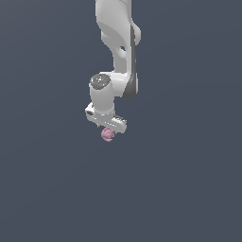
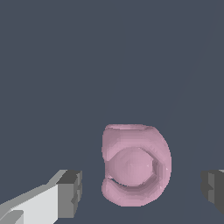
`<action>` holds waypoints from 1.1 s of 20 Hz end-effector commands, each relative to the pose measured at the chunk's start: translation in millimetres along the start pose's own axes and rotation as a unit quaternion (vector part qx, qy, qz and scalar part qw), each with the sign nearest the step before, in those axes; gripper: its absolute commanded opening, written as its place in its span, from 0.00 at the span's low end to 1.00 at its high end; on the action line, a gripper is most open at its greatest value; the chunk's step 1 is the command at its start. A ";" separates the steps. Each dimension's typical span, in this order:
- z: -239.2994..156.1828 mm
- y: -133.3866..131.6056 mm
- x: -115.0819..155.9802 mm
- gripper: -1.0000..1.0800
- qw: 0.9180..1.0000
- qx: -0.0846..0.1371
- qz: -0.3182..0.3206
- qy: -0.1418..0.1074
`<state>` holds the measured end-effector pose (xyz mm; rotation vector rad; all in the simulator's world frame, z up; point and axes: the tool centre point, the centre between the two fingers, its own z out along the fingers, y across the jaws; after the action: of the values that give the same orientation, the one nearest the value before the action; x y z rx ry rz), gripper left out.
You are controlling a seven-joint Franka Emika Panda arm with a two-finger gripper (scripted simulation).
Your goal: Pick up the object and move it to a goal position.
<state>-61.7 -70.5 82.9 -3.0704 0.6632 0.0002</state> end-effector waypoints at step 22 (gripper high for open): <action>43.5 0.7 -0.9 0.00 1.000 0.000 0.002 0.000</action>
<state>-62.8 -70.8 40.3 -3.0690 0.6707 -0.0007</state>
